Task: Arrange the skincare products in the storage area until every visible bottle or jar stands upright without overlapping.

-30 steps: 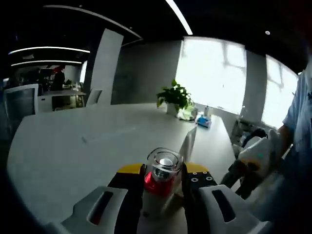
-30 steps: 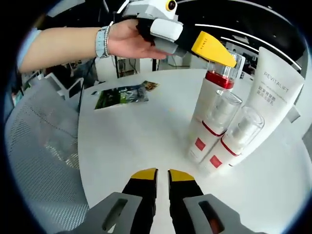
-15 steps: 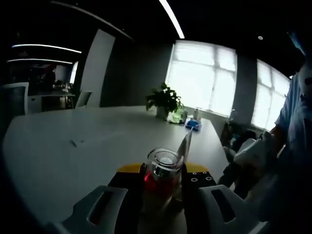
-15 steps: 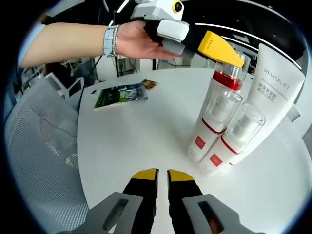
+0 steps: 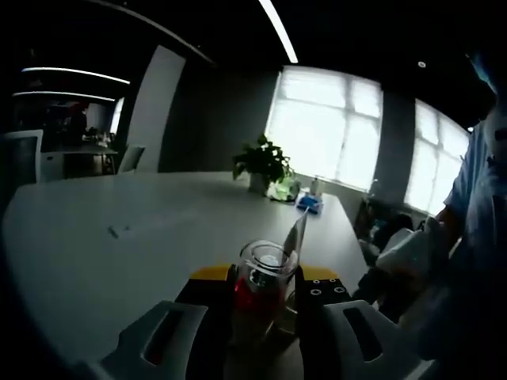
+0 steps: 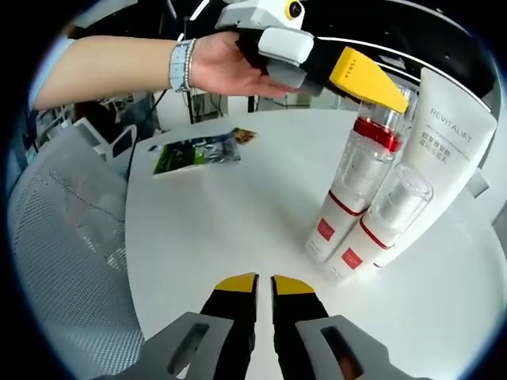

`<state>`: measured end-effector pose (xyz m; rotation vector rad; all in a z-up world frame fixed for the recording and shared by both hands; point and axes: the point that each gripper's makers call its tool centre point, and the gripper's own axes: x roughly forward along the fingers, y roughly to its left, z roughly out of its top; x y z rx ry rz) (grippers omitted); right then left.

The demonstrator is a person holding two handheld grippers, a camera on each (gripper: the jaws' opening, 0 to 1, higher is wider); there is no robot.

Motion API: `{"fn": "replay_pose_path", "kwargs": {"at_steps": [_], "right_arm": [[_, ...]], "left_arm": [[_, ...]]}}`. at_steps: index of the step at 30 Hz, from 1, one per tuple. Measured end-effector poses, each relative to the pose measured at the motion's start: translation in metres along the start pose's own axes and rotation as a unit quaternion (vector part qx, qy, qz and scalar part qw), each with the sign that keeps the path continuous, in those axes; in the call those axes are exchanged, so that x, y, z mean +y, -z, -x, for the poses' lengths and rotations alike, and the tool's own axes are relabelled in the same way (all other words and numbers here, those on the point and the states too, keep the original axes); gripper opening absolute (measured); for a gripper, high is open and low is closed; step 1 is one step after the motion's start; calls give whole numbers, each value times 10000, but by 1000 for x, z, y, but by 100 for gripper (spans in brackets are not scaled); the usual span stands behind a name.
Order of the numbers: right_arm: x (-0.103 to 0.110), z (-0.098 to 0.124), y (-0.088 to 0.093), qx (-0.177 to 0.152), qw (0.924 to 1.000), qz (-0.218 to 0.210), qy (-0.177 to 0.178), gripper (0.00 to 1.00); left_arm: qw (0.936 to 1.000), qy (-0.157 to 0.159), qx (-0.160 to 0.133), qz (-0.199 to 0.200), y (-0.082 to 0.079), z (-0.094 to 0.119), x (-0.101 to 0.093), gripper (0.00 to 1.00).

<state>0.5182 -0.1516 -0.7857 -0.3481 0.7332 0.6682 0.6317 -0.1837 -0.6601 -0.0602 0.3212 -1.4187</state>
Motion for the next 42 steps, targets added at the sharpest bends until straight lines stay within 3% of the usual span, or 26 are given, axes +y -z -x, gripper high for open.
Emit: {"fn": "replay_pose_path", "kwargs": {"at_steps": [26,31,33,42], "right_arm": [[2,-1,1,33,10000,60,-17,0],[3,-1,1,41,10000,85,-25,0],[3,-1,1,42,9999,84,-35,0],[6,-4,3,111,9998,166,-73,0]], "left_arm": [[9998,-87,-54,173,1,0,-2,36],[9990,-23,-48,445,3,5,0,37],[9980,-14,-66,634,4,9,2,38],[9981,-200,-237,524,-7,18,8,46]]}}
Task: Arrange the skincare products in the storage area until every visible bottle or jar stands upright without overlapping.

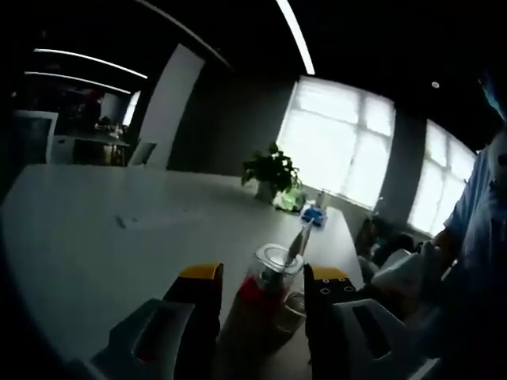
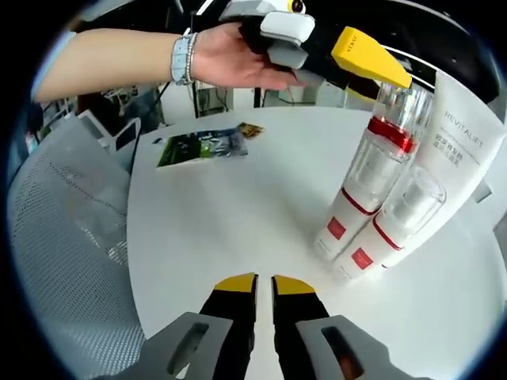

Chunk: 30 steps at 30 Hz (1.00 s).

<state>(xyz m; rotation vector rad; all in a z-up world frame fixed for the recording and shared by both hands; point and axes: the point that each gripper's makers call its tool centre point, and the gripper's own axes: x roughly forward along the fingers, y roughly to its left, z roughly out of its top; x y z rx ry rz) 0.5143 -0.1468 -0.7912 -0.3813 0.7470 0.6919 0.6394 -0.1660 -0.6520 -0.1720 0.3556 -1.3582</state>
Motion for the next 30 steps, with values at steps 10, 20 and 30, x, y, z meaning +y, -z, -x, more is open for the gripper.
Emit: {"fn": "replay_pose_path", "kwargs": {"at_steps": [10,20,30], "right_arm": [[3,-1,-2,1,9999,95,-43,0],[8,-3,-3,-12,9998,146,-121,0],[14,-2,-9,-71,9996,200,-164,1]], "left_arm": [[9983,-482,-318,-2,-21,40,11,36],[9866,-1597,-327,-31,-23,84,19,26],[9436,-3211,-662,455,0,187,44,30]]}}
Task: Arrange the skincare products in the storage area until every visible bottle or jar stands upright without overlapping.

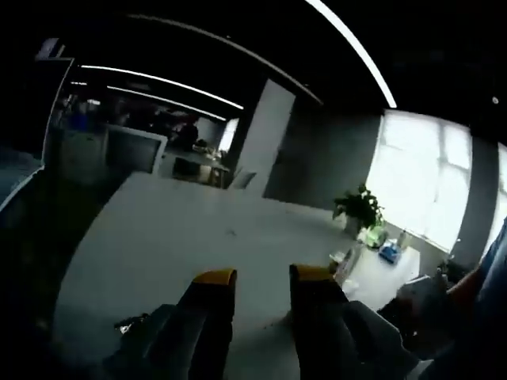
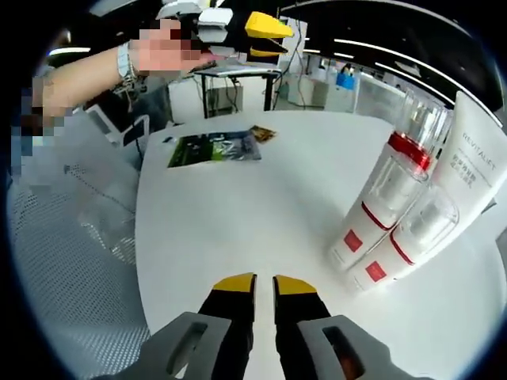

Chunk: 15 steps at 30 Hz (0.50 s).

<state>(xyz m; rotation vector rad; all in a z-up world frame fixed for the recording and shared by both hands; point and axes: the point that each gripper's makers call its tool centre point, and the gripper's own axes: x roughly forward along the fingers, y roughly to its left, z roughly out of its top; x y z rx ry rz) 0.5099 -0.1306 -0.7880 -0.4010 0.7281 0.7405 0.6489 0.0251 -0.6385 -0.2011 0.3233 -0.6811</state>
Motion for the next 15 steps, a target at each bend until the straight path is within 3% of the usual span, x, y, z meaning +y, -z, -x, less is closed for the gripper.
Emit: {"fn": "replay_pose_path", "kwargs": {"at_steps": [4,8,13,15], "right_arm": [[7,-4,1,52,9999,55,-72,1],[14,-7,0,91,9998,118,-149,1],[18,-8,0,123,9996,165,-197,2],[20,-8,0,140,9996,162,-209,2]], "left_arm": [[9959,-764,487,-61,27,29,39,30],[9829,-1480,1082,-177,57,53,75,28],[9756,-1624,1471,107,88,59,91,29],[9750,-1649,1485,145,94,58,94,29]]}}
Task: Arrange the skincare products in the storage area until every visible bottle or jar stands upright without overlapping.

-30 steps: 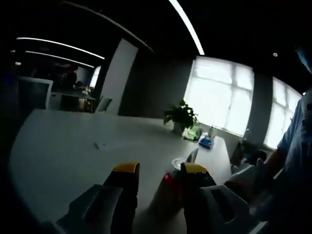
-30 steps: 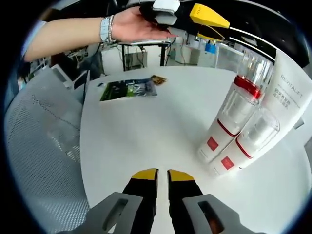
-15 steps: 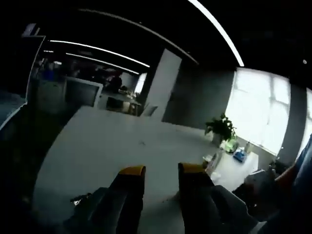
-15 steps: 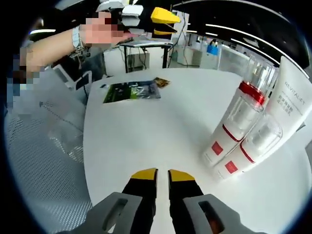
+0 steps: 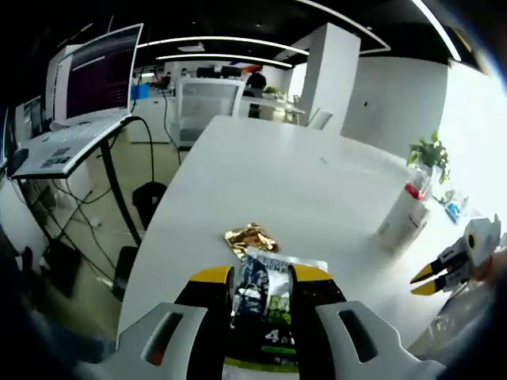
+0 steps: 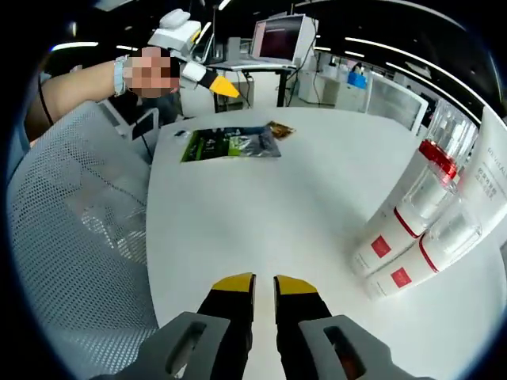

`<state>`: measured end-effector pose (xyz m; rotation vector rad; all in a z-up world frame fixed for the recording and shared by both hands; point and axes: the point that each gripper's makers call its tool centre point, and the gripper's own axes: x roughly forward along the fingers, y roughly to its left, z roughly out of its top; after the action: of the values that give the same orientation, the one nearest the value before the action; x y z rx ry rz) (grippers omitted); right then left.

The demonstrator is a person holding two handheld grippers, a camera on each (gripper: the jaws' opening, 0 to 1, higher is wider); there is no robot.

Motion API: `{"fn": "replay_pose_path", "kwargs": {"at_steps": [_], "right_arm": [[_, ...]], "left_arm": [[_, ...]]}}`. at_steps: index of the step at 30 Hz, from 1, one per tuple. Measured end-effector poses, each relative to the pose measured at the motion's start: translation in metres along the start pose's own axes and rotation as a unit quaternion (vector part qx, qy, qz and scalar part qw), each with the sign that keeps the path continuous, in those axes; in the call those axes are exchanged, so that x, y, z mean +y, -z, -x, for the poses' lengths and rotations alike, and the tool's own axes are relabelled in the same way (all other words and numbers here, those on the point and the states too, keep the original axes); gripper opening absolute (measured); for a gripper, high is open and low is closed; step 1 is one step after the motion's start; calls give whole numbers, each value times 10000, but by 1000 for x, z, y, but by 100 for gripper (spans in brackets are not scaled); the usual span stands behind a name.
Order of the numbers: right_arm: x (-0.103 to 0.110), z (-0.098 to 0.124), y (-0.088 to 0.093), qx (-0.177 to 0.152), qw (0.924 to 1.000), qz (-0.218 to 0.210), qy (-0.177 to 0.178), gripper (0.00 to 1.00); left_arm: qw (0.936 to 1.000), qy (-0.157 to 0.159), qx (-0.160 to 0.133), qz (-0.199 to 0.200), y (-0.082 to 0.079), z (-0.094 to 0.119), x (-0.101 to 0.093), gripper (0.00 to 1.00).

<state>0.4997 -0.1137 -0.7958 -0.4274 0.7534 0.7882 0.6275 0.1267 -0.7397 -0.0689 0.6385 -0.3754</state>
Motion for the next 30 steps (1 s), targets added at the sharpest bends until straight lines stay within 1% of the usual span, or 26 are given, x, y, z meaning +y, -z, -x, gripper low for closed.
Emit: {"fn": "replay_pose_path", "kwargs": {"at_steps": [2,3,5,7,10,12,13,14,15,18,20,21,23,24,25,27,28,30], "right_arm": [[1,0,0,10,10000,-24,-7,2],[1,0,0,-10,10000,-91,-16,2],[3,0,-4,-92,9996,-242,-71,4],[5,0,-8,-172,9993,-328,-96,6],[9,-1,-19,-408,9978,-492,-193,11],[12,-3,-23,-478,9970,-546,-271,13],[14,-4,-26,-522,9961,-636,-312,13],[17,-4,-31,-617,9945,-738,-409,14],[20,-5,-35,-671,9932,-826,-479,14],[26,-9,-49,-838,9890,-995,-704,19],[36,-11,-61,-1025,9816,-1247,-1023,23],[41,-13,-68,-1089,9764,-1433,-1197,25],[43,-20,-78,-1207,9727,-1504,-1295,34],[43,-24,-82,-1226,9723,-1533,-1269,37],[45,-31,-89,-1254,9727,-1495,-1257,38],[49,-41,-98,-1265,9738,-1407,-1259,36],[52,-49,-102,-1194,9749,-1359,-1296,35],[59,-63,-104,-1047,9718,-1562,-1422,35]], "left_arm": [[10000,-18,34,27,4,-3,2,29],[9999,-42,147,28,9,-4,4,30],[9996,-114,246,0,14,-6,8,30],[9995,-149,286,-44,17,-5,8,30],[9995,-178,247,-97,21,-6,9,29],[9992,-161,339,-132,26,-8,9,29],[9988,-179,439,-136,31,-10,10,29],[9981,-214,550,-165,36,-11,12,29],[9978,-227,592,-196,39,-12,13,28],[9974,-258,651,-185,42,-14,15,27],[9971,-282,685,-171,44,-15,16,25],[9970,-281,707,-151,44,-15,15,24],[9966,-260,771,-165,48,-17,13,24],[9961,-251,825,-191,51,-17,13,23],[9951,-250,924,-235,55,-18,12,22],[9936,-289,1055,-284,61,-20,14,21],[9931,-322,1074,-333,62,-21,17,21],[9928,-344,1097,-323,63,-21,21,18]]}}
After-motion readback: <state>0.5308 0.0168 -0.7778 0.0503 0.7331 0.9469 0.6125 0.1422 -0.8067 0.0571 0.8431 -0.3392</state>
